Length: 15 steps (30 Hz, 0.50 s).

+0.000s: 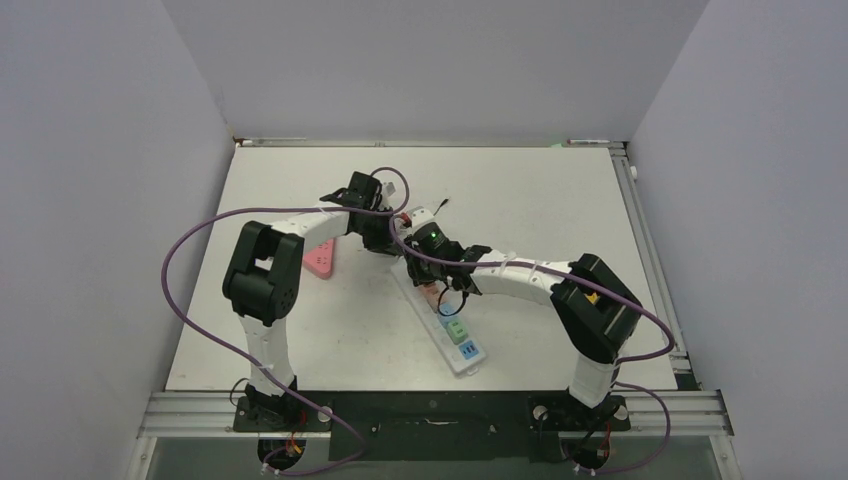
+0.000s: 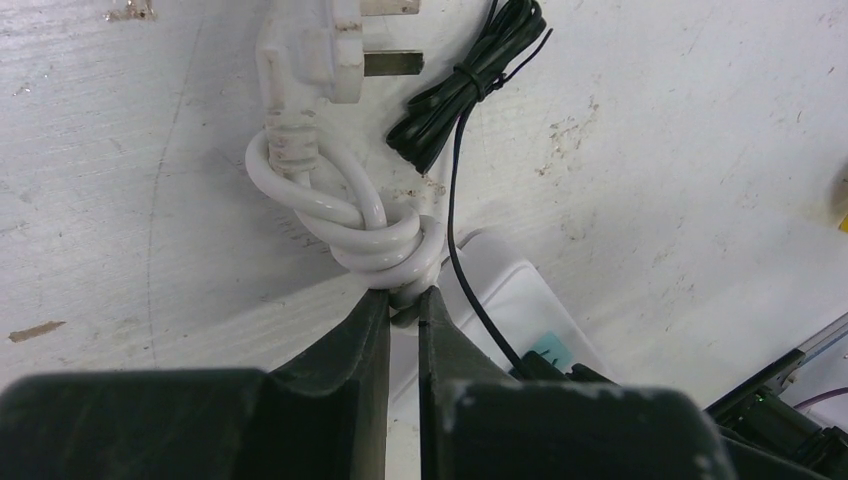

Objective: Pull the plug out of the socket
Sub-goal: Remove the plug from the socket.

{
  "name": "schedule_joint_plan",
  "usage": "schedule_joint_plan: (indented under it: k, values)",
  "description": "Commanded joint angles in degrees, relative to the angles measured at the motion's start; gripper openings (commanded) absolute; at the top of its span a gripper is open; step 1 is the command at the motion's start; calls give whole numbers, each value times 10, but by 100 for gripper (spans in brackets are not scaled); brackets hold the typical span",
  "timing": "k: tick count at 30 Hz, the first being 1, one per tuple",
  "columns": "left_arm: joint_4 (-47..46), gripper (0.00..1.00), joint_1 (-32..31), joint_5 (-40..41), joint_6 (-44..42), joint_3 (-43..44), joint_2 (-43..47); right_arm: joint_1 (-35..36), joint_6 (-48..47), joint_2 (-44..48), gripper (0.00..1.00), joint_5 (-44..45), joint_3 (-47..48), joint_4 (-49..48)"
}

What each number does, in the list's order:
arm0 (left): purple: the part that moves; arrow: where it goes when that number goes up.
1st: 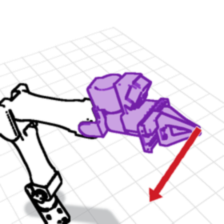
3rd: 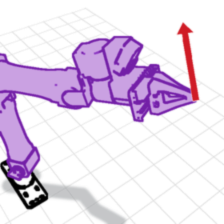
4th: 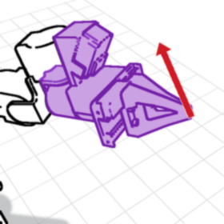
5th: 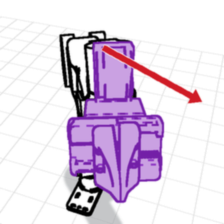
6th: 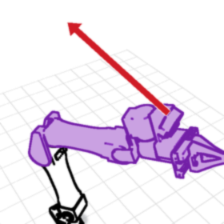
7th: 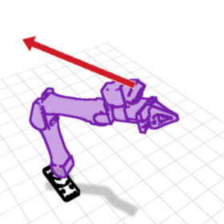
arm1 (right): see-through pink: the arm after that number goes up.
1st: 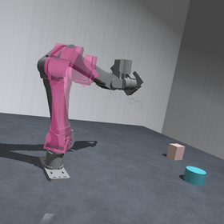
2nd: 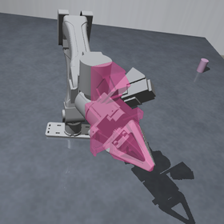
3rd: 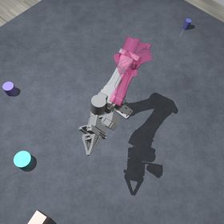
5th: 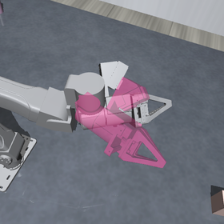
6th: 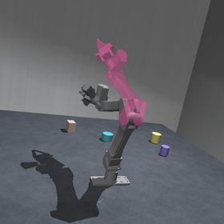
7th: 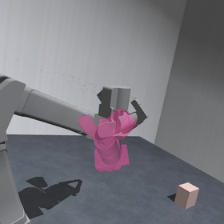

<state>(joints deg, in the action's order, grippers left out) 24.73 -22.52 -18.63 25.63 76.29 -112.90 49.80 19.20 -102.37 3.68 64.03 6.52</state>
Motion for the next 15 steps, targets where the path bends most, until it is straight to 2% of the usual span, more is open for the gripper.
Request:
schedule_joint_plan:
  k: [1, 8, 15]
  values:
    - [9, 0, -2, 46, -21, 11, -23, -29, 45, 27, 5, -84, -19, -35]
    - [11, 0, -3, 46, -22, 12, -25, -41, 46, 23, 5, -95, -17, -29]
    - [13, 0, -3, 45, -22, 14, -32, 12, 11, 12, 5, 49, 19, 24]
